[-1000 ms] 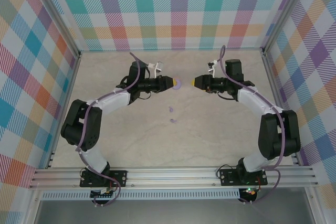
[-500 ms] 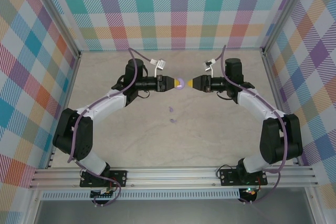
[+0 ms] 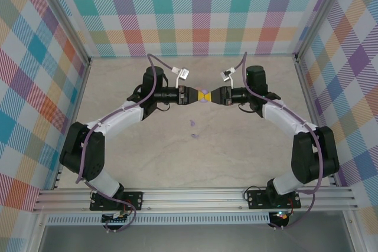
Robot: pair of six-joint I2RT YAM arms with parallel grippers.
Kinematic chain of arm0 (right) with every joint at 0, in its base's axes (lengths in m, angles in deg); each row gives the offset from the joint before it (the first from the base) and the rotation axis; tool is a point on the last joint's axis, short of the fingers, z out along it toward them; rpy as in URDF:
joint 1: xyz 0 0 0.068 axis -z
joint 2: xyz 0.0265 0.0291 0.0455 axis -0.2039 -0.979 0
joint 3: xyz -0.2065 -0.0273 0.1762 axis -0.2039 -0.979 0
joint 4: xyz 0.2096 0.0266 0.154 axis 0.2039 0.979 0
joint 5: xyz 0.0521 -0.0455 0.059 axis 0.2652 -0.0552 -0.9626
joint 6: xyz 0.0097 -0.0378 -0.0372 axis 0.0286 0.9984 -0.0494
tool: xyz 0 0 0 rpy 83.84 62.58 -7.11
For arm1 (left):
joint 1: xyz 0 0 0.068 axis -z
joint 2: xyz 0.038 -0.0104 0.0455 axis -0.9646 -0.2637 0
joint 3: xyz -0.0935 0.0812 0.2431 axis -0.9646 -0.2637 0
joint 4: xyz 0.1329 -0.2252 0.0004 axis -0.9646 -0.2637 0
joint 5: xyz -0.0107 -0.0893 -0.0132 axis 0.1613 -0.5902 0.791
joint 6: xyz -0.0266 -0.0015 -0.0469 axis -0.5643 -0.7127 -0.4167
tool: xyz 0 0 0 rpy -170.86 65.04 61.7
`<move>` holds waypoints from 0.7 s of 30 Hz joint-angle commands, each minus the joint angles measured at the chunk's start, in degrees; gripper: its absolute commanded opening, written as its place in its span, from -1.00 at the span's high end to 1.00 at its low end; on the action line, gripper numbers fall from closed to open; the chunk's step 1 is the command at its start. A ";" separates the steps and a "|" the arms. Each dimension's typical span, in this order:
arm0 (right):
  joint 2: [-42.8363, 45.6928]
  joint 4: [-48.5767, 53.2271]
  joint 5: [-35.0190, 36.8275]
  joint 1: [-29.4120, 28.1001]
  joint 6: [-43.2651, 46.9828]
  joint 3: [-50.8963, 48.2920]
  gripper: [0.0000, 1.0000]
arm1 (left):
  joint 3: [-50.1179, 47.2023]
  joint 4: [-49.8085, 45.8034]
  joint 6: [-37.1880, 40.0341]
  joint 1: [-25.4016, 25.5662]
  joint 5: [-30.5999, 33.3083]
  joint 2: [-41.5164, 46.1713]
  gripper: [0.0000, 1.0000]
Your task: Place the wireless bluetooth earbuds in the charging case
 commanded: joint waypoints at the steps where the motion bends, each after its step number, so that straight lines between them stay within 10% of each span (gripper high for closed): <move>1: -0.43 -2.87 -2.13 -0.50 0.03 1.74 0.06 | 1.60 -0.26 1.28 0.27 -1.13 0.40 0.39; 21: 0.02 -5.67 -3.32 -0.65 -1.60 1.03 0.46 | 1.49 0.00 1.21 0.84 -0.53 0.23 0.39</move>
